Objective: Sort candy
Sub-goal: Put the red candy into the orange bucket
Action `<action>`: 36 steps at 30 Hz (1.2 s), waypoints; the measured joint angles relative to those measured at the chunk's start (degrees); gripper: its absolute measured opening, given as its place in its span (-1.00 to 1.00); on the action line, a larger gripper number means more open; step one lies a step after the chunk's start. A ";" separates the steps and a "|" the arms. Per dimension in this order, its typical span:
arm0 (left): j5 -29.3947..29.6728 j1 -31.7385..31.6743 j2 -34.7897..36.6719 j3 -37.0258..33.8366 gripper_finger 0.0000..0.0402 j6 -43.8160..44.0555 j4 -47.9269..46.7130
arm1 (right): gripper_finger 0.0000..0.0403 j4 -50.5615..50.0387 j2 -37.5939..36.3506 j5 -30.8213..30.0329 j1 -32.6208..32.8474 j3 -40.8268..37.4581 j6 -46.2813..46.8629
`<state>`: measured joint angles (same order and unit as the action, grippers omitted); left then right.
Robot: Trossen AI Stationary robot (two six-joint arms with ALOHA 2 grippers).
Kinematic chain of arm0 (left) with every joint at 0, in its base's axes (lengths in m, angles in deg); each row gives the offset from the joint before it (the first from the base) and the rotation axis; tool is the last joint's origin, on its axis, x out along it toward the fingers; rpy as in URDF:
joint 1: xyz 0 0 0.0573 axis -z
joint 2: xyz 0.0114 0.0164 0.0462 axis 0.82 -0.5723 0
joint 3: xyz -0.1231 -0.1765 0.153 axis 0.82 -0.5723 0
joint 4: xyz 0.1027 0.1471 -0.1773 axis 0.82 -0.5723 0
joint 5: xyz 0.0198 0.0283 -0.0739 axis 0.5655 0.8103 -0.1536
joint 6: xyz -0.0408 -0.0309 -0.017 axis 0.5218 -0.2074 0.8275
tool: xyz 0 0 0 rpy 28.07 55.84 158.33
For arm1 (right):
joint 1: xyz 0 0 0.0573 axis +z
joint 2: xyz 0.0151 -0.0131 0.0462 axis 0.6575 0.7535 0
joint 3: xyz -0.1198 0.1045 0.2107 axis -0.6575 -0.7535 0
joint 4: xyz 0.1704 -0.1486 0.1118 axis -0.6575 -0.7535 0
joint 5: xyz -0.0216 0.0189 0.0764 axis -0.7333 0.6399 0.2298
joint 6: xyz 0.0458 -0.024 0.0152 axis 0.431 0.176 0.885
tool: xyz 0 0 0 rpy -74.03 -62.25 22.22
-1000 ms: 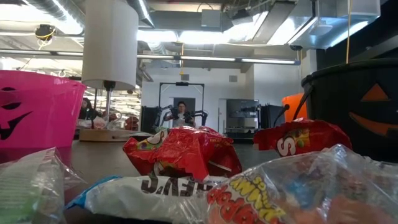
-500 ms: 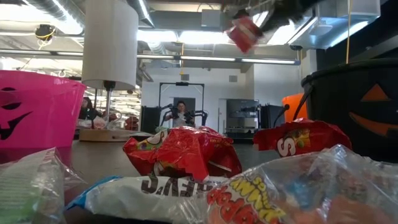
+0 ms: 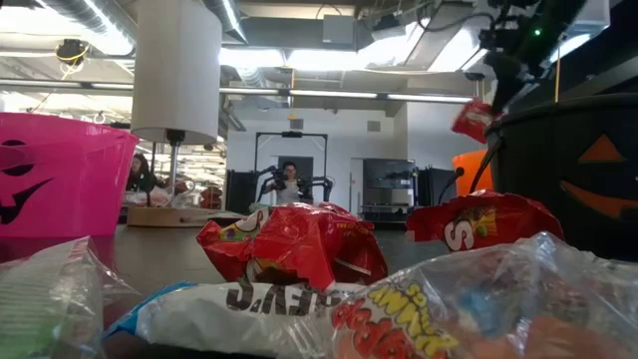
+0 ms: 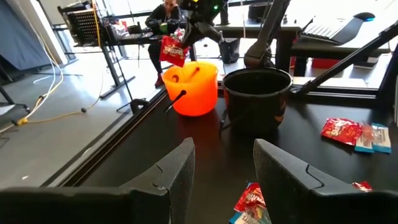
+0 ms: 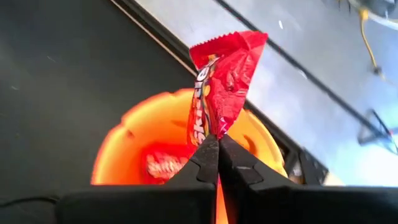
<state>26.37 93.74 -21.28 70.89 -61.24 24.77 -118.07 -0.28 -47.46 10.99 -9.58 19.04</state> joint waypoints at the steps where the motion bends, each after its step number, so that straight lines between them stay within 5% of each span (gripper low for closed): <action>1: 0.00 0.00 0.00 0.00 -0.23 0.04 0.00 | -0.94 -0.94 0.02 -0.01 -0.80 0.00 0.20; 12: -0.57 0.00 0.00 0.00 -0.23 1.44 -0.30 | -0.32 -1.72 0.05 2.06 -2.20 0.00 0.41; 15: -0.57 -0.02 0.00 0.00 -0.23 1.47 -0.28 | -0.20 4.04 0.05 11.56 -2.19 0.00 0.52; 21: -0.68 -1.34 -0.41 0.00 -0.23 3.95 -0.23 | -0.15 25.57 0.02 41.43 -1.46 0.00 6.26; 23: -0.64 -1.68 -0.78 0.00 -0.23 4.12 -0.16 | -0.16 33.46 0.00 45.35 1.23 0.00 7.90; 29: -0.68 -2.05 -2.07 0.00 -0.23 5.55 -0.15 | -0.18 48.57 0.72 43.66 15.52 0.07 5.54; 36: -0.68 -2.03 -2.95 0.00 -0.23 5.93 -0.08 | -0.18 48.89 4.39 31.31 27.87 0.07 -0.84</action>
<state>25.69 91.71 -24.23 70.89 -55.32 24.70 -69.18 4.11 -16.15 38.86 -9.51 18.20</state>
